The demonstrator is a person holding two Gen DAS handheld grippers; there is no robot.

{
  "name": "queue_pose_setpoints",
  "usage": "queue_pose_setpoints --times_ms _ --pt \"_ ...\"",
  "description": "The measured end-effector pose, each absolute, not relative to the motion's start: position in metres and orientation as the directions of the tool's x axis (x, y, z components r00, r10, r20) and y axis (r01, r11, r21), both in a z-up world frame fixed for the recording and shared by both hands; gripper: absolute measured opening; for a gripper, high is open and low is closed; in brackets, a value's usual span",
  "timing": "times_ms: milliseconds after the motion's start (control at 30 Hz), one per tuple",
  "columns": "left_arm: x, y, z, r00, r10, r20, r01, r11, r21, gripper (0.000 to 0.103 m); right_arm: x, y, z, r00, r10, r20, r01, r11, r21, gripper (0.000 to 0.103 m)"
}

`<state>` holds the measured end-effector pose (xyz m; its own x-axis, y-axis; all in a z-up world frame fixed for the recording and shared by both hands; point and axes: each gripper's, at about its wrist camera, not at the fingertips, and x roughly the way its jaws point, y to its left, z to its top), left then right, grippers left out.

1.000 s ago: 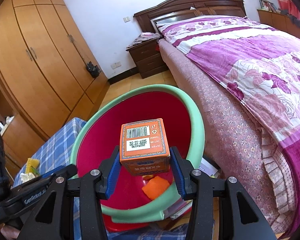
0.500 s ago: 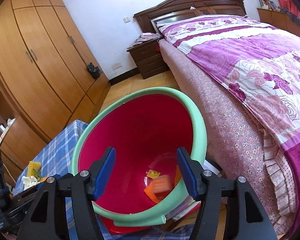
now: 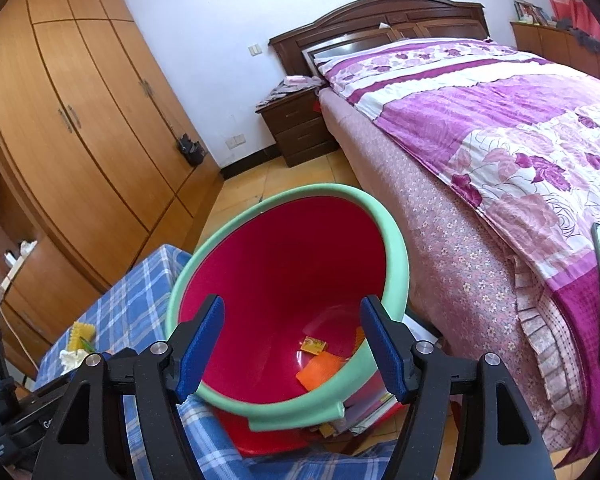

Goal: Collect trash
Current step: 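Move both open tools back toward the table items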

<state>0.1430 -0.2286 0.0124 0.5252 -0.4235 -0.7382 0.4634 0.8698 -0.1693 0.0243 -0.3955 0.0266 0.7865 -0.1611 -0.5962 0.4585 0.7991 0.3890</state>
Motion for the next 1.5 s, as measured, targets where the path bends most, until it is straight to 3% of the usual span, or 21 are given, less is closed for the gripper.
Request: queue_pose_setpoints --times_ms 767,1500 --pt "0.113 -0.127 0.04 0.626 -0.358 -0.693 0.332 0.926 -0.18 0.056 0.012 -0.324 0.047 0.797 -0.112 -0.594 0.372 0.865 0.336 0.072" --pt "0.121 -0.014 0.002 0.652 -0.151 -0.743 0.088 0.988 -0.124 0.056 0.031 -0.277 0.016 0.736 -0.016 -0.677 0.306 0.9 0.311 0.072"
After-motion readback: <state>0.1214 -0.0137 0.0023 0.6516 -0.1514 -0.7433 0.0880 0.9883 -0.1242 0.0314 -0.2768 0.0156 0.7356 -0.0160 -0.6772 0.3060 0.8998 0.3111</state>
